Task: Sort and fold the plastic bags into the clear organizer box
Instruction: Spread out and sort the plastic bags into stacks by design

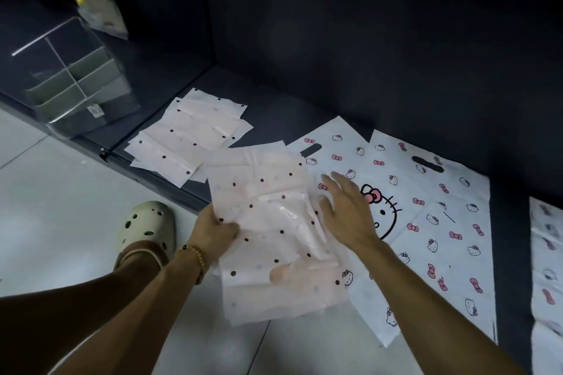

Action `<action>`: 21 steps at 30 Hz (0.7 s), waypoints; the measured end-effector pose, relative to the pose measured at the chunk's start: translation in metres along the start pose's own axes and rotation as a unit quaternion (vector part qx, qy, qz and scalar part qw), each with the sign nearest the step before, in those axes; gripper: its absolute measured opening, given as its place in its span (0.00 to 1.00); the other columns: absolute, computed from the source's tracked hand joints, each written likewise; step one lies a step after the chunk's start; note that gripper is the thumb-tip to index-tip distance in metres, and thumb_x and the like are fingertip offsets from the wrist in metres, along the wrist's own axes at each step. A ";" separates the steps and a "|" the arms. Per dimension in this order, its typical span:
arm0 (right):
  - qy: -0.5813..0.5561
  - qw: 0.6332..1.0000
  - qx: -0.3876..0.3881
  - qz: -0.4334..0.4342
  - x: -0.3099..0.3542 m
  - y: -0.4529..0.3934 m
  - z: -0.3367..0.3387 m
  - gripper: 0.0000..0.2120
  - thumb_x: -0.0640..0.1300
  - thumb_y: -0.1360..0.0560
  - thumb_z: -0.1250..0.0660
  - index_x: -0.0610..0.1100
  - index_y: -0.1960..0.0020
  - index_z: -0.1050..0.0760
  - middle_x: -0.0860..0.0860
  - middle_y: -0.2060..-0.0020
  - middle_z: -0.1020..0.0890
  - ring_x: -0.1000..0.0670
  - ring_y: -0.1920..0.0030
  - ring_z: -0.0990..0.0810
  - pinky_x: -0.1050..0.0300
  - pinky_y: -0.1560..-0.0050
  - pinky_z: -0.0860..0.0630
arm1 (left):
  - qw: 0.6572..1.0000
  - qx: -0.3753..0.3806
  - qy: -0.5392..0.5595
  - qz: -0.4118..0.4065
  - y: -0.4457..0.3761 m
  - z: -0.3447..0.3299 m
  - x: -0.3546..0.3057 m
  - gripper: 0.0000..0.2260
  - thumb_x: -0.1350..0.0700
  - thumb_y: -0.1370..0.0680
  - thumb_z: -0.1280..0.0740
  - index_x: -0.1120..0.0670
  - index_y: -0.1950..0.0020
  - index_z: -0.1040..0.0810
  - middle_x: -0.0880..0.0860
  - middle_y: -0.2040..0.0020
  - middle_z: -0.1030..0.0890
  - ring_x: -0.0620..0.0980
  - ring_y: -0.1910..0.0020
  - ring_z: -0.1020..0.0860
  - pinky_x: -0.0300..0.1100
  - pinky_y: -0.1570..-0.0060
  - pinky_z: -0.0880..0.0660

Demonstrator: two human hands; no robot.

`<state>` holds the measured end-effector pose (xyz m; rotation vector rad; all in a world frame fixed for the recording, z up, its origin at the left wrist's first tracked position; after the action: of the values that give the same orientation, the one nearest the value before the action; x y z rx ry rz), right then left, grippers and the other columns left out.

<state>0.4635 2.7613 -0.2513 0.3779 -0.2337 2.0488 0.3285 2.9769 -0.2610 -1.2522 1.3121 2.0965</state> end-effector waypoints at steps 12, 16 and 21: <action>0.098 0.952 0.074 -0.282 -0.083 0.025 0.020 0.30 0.61 0.20 0.54 0.45 0.23 0.48 0.44 0.24 0.45 0.43 0.24 0.48 0.40 0.29 0.44 | 0.994 0.065 0.064 0.054 -0.006 0.007 -0.005 0.15 0.69 0.27 0.32 0.60 0.41 0.24 0.60 0.50 0.18 0.59 0.57 0.19 0.49 0.62 0.22; -0.332 0.896 0.014 -0.295 -0.036 0.015 0.028 0.26 0.67 0.24 0.45 0.50 0.37 0.29 0.50 0.38 0.27 0.45 0.33 0.30 0.47 0.32 0.34 | 0.989 0.116 0.077 0.049 -0.003 -0.002 -0.022 0.15 0.68 0.27 0.32 0.58 0.41 0.24 0.59 0.50 0.17 0.59 0.54 0.18 0.48 0.62 0.21; -0.498 0.807 0.136 -0.289 -0.002 0.009 0.018 0.19 0.55 0.31 0.26 0.48 0.44 0.21 0.53 0.52 0.15 0.51 0.52 0.16 0.53 0.47 0.22 | 0.991 0.124 0.038 -0.022 -0.013 -0.003 -0.049 0.15 0.67 0.27 0.30 0.52 0.44 0.23 0.57 0.49 0.17 0.59 0.52 0.18 0.53 0.54 0.21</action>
<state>0.4594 2.7498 -0.2355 1.5045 -0.3894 1.1094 0.3656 2.9882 -0.2275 -1.2501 1.5086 1.8064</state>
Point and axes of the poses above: each hand's wrist, its own y-axis away from the middle knuckle, its own z-axis out of the back of the hand, x = y × z, the point moved 3 cm from there along -y, towards the middle knuckle
